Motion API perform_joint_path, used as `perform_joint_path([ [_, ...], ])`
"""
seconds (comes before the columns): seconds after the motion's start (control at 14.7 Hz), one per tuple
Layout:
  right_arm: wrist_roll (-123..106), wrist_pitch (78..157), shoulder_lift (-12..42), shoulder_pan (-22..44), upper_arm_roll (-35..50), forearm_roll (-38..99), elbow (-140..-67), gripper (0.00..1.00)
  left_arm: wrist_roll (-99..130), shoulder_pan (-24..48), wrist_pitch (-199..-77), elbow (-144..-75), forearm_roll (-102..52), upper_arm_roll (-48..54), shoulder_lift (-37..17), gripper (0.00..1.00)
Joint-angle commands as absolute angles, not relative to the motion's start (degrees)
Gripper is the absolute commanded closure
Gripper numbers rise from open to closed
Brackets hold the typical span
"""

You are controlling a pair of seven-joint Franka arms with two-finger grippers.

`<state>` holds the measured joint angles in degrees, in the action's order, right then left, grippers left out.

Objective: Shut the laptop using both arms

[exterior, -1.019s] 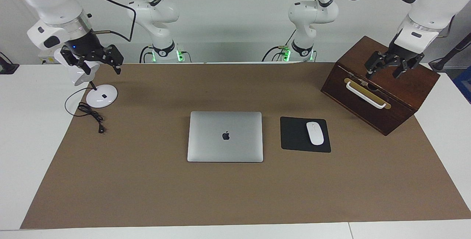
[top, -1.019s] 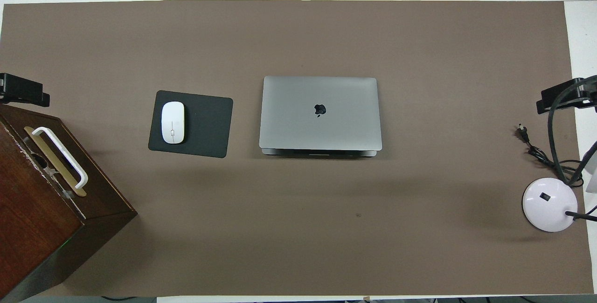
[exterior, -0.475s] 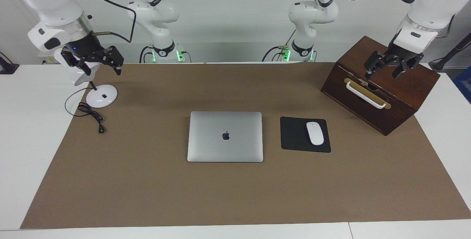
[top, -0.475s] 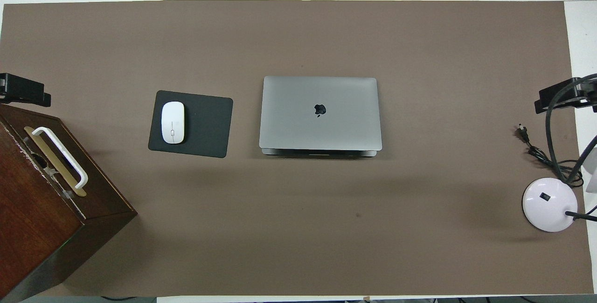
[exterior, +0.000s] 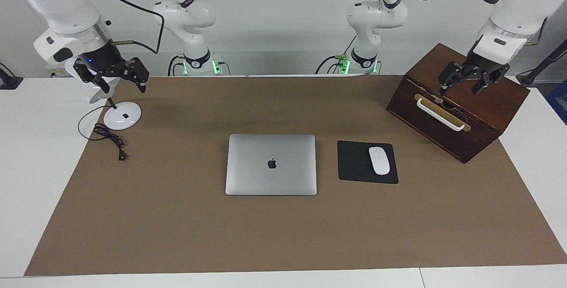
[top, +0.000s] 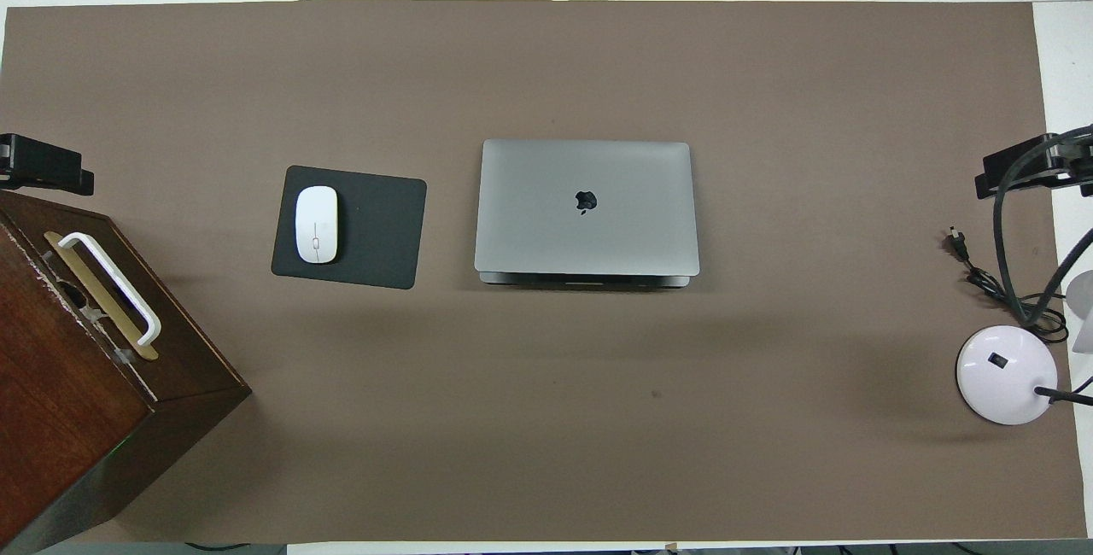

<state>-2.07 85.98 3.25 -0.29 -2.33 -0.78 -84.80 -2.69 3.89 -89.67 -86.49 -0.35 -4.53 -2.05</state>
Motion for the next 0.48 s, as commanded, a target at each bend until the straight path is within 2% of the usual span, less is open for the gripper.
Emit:
perform_joint_path([
  [0.0,-1.05,87.27,4.04,0.18,-2.81,-0.7,-84.11,0.0,-3.34,3.16,-89.12,-85.61,0.44,-3.87,-1.93,0.0],
  [0.41,-1.05,87.36,4.13,0.18,-2.9,-0.79,-84.02,0.0,-3.34,3.08,-89.56,-85.87,0.0,-3.87,-1.76,0.0],
])
